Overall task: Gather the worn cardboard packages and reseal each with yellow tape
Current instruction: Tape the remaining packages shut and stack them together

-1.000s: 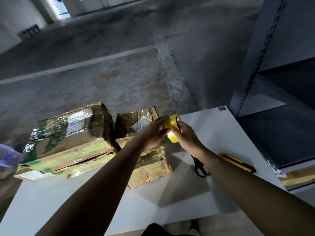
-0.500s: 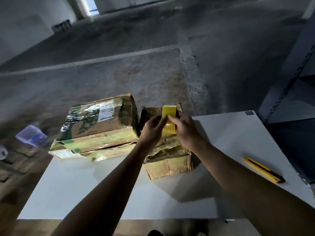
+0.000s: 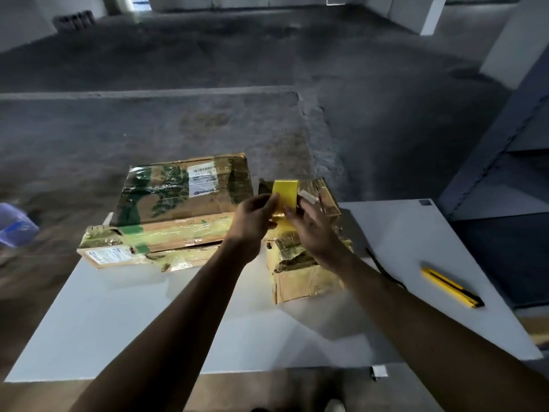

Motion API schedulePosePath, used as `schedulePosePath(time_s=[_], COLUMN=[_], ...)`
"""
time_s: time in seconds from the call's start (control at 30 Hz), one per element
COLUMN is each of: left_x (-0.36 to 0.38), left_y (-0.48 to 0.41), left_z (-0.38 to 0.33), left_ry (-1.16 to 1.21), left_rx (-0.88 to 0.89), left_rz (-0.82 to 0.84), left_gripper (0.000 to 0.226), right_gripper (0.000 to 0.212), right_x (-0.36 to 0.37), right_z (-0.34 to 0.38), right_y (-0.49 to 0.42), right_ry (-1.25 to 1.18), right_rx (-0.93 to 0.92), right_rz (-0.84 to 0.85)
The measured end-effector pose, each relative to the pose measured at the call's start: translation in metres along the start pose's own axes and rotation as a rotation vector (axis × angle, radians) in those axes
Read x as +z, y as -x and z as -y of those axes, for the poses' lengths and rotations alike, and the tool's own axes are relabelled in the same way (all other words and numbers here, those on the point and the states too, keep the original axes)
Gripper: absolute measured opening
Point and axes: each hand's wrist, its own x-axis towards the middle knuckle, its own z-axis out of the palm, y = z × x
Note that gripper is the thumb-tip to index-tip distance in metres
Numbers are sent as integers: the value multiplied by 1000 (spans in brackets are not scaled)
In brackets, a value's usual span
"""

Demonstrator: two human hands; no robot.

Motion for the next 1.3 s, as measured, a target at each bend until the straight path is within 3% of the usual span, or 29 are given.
schedulePosePath(time_s=[0.17, 0.3, 0.53, 0.6, 0.67, 0.73, 0.8, 0.87, 0.93, 1.1, 1.3], left_x=[-12, -4, 13, 18, 20, 21, 24, 31, 36, 43, 49], left_y=[13, 22, 32, 31, 26, 20, 15, 14, 14, 15, 11], left_z=[3, -4, -13, -15, -16, -19, -23, -26, -26, -23, -17], left_ry=[17, 113, 101, -27, -303, -481, -597, -689, -761, -612, -462], left_rx=[29, 17, 9, 18, 72, 144, 204, 211, 182, -21, -22], left_rz=[178, 118, 57, 61, 10, -19, 126, 304, 333, 354, 236], left_gripper=[23, 23, 18, 13, 9, 33, 46, 35, 30, 27, 29], right_gripper=[25, 25, 24, 22, 26, 36, 45, 59, 68, 62, 49], right_x=[6, 6, -7, -14, -25, -38, -47, -53, -58, -76, -85], right_z=[2, 5, 1, 3, 4, -2, -3, -3, -1, 4, -2], right_y=[11, 10, 9, 9, 9, 8, 9, 8, 4, -5, -7], right_ry=[4, 15, 68, 83, 110, 148, 215, 322, 422, 520, 448], right_rx=[-10, -28, -3, 23, 40, -33, -104, -148, -189, -263, -240], right_rz=[-106, -181, -136, -181, -212, -163, -130, -104, -82, -97, -90])
